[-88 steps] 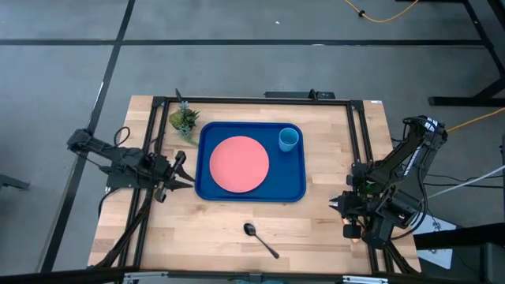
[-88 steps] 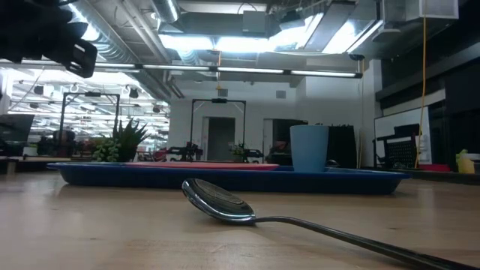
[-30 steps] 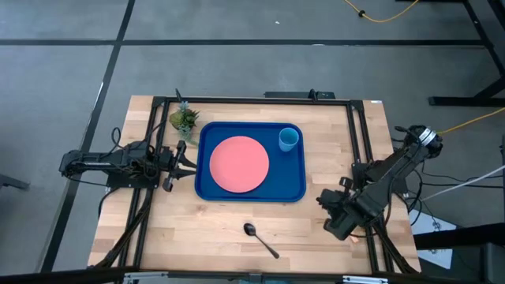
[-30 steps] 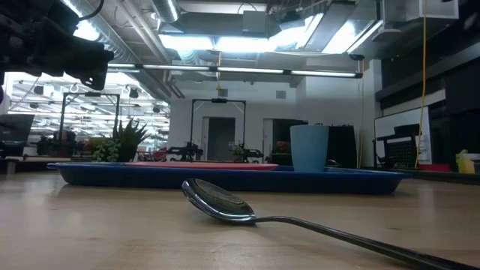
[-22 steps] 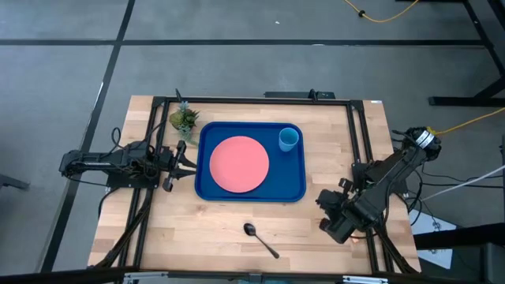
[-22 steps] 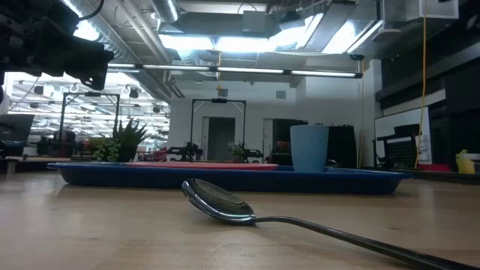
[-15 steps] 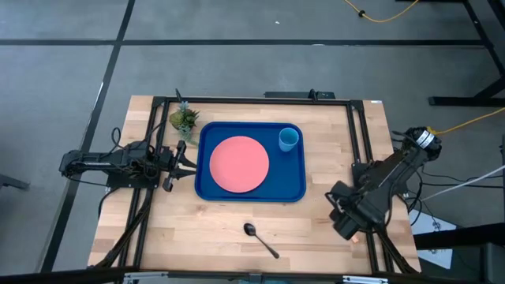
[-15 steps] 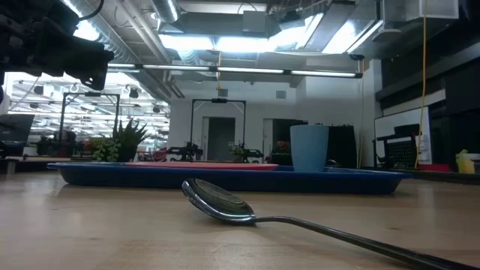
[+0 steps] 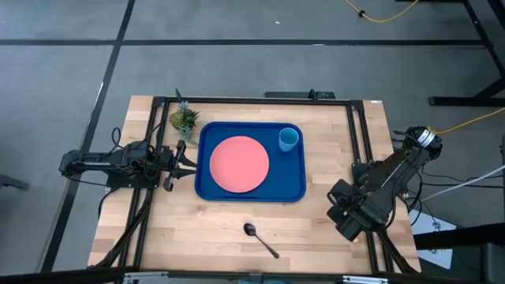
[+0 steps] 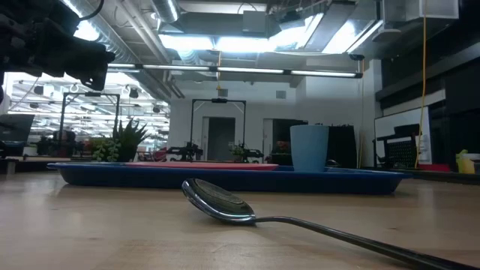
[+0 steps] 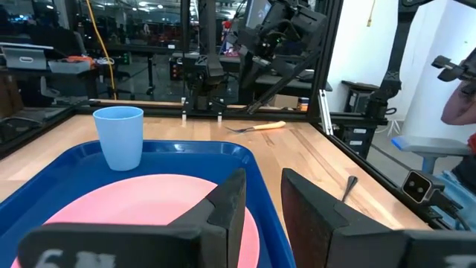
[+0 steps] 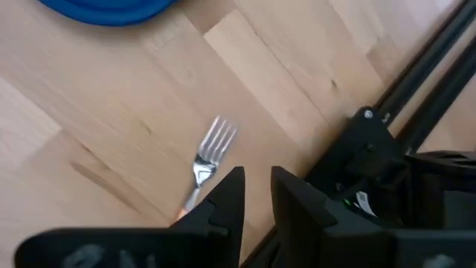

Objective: Pick and place plate/cup/fork/spoon on tray
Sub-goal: Put the brown fork on the right side of the pink plate on the blue tray

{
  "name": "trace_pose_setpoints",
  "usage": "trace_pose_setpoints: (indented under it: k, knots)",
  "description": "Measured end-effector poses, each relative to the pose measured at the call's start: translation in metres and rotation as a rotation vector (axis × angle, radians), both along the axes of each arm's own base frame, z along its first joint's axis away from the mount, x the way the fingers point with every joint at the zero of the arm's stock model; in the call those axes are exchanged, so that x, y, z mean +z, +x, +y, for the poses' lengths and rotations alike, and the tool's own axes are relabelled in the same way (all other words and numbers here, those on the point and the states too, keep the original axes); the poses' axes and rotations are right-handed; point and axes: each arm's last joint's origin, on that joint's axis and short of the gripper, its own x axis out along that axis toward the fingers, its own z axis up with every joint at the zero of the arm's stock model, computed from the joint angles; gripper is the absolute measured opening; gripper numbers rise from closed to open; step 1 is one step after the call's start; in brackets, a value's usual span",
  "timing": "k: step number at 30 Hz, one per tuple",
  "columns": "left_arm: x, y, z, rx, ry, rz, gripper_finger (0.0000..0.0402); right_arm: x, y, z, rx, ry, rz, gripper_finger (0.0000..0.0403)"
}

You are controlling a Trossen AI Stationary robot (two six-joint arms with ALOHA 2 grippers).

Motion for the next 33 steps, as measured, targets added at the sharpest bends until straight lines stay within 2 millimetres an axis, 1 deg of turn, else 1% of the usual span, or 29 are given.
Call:
trace_pose_setpoints:
  k: [6, 11, 14, 17, 21, 23, 26, 30, 33]
  knots:
    - [0.000, 0.000, 0.000, 0.000, 0.000, 0.000, 0.0080, 0.003, -0.004, -0.004, 0.002, -0.028, 0.021, 0.0073]
    - [0.000, 0.000, 0.000, 0.001, 0.000, 0.000, 0.0080, 0.006, -0.002, -0.007, -0.016, -0.057, -0.059, 0.0073]
    - [0.000, 0.000, 0.000, 0.002, 0.000, 0.000, 0.0080, -0.001, -0.010, -0.015, -0.065, -0.028, -0.070, 0.0073]
    - [0.000, 0.000, 0.000, 0.002, 0.000, 0.000, 0.0080, -0.019, -0.023, -0.028, -0.128, 0.072, -0.056, 0.0073]
    - [0.000, 0.000, 0.000, 0.001, 0.000, 0.000, 0.0080, -0.047, -0.035, -0.039, -0.139, 0.282, -0.085, 0.0073]
    - [0.000, 0.000, 0.000, 0.002, 0.000, 0.000, 0.0080, -0.058, -0.036, -0.039, -0.096, 0.389, -0.130, 0.0073]
    - [0.000, 0.000, 0.000, 0.003, 0.000, 0.000, 0.0080, -0.076, -0.037, -0.039, -0.038, 0.481, -0.174, 0.0073]
    - [0.000, 0.000, 0.000, 0.002, 0.000, 0.000, 0.0080, -0.094, -0.041, -0.038, -0.033, 0.590, -0.103, 0.0073]
    - [0.000, 0.000, 0.000, 0.003, 0.000, 0.000, 0.0080, -0.099, -0.043, -0.039, -0.034, 0.606, -0.096, 0.0073]
